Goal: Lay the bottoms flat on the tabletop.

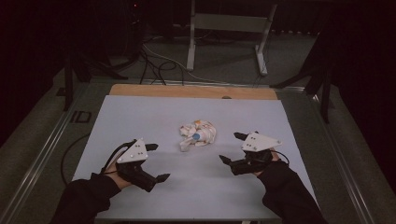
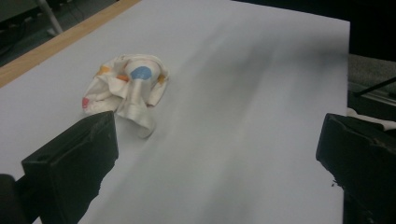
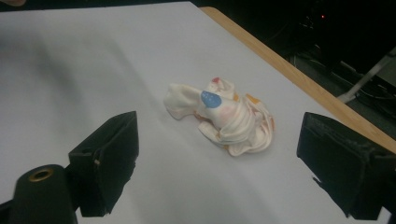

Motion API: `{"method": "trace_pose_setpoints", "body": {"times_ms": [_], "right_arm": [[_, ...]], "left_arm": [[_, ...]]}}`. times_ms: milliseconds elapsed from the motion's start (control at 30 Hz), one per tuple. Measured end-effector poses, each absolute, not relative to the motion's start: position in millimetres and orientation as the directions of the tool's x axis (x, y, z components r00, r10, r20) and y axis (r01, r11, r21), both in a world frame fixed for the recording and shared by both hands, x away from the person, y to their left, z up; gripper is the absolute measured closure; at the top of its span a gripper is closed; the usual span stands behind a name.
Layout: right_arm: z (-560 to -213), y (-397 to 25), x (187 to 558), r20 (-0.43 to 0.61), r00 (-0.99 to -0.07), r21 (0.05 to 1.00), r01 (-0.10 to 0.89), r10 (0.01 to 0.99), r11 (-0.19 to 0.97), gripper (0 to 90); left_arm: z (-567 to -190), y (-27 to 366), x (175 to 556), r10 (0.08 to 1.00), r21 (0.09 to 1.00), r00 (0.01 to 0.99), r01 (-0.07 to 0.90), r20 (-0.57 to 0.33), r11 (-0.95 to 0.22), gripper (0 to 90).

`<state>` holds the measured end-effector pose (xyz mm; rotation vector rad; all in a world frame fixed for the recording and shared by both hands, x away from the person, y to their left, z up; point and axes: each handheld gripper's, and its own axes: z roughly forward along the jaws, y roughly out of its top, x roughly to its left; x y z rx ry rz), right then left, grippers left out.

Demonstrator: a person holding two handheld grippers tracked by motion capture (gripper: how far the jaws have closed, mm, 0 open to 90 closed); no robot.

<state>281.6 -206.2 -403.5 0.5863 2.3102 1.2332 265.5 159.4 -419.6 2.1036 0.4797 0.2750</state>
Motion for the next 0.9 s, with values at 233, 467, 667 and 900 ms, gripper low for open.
{"method": "trace_pose_setpoints", "body": {"times_ms": [233,467,667,900], "right_arm": [[-411,-199,300,-0.181,-0.791,0.849,0.174,0.584,0.498,10.5],[-426,-193,321,-0.146,-0.775,0.843,0.228,0.616,0.487,10.3],[-439,-193,334,-0.097,-0.753,0.841,0.288,0.650,0.458,10.4],[-460,-189,348,-0.082,-0.737,0.811,0.342,0.671,0.475,11.5]], "left_arm": [[-422,149,282,0.463,0.828,0.886,0.244,0.021,-0.505,0.0],[-424,137,297,0.487,0.826,0.873,0.254,0.028,-0.503,0.0],[-430,128,308,0.510,0.819,0.859,0.265,0.039,-0.509,0.0],[-444,119,324,0.549,0.805,0.835,0.305,0.030,-0.508,1.6]]}}
